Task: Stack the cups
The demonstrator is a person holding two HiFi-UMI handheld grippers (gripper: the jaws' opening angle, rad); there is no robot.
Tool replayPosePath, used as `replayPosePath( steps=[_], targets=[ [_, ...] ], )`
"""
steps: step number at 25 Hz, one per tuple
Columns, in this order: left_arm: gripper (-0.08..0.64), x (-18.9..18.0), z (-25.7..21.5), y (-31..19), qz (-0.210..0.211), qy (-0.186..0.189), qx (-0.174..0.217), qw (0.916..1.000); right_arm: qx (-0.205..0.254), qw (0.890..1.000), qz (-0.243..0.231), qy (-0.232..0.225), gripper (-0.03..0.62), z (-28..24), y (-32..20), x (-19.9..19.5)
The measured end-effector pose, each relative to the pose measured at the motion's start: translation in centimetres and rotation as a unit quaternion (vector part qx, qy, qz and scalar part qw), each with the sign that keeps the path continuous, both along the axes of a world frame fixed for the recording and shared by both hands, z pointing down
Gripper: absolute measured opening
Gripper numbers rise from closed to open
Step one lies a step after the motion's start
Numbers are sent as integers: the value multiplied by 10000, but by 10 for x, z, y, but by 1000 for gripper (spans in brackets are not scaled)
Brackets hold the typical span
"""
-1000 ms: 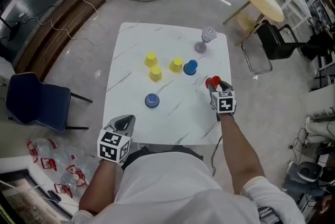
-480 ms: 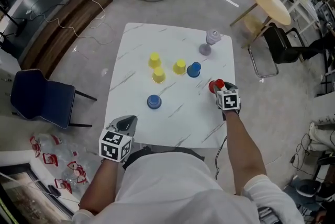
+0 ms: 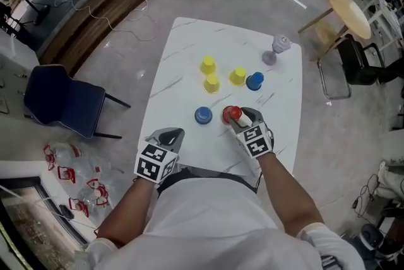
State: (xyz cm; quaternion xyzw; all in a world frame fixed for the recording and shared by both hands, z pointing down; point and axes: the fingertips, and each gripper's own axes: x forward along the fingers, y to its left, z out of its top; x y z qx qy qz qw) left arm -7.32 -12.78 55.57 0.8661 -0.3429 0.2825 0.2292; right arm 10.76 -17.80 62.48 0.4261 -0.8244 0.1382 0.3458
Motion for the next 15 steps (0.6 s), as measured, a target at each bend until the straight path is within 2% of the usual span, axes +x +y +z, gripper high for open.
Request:
replayPosePath(
  steps=[4,13,15],
  targets=[
    [8,-4,1,2,17,-16,7,10000,85,9977,-495,464,218,10,-4,-27],
    [8,-17,6,4,-59,-30,-55,10000,-137,9981,-489,347,219,22,4,-45],
    [8,-17,8,3,-64,-31,-70,10000,-186,9979,-506,356,243,25,6,-46]
  ],
)
